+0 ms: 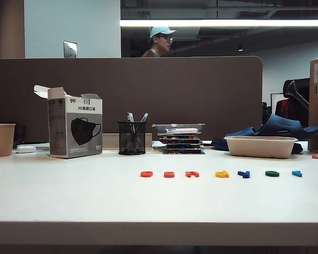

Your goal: Select the appropriate letters from the row of letter magnets placed on the table to arrange into the word "yes".

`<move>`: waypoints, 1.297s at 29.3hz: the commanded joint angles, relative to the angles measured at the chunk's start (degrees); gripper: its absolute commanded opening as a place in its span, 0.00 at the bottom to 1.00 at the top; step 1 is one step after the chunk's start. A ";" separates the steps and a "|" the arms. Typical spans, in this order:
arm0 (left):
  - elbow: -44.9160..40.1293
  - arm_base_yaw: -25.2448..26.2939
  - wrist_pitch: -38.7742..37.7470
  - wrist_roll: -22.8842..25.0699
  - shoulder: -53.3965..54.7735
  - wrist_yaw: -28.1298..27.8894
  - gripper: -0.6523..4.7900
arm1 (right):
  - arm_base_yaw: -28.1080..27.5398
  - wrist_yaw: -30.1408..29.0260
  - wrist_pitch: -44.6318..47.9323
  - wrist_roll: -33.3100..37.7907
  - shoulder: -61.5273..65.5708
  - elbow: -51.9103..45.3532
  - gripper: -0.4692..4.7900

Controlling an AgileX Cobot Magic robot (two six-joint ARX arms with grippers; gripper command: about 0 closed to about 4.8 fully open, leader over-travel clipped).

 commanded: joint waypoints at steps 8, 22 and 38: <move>0.13 0.00 0.57 0.07 0.02 0.00 0.11 | 0.04 0.04 0.90 -0.04 -0.04 -0.39 0.09; 1.44 0.00 0.48 -0.17 0.02 0.61 0.11 | 0.04 0.04 0.87 -0.04 -0.04 -0.39 0.09; 22.69 -0.02 -21.77 -3.17 0.81 6.21 0.11 | 0.04 0.04 0.85 -0.04 -0.04 -0.39 0.09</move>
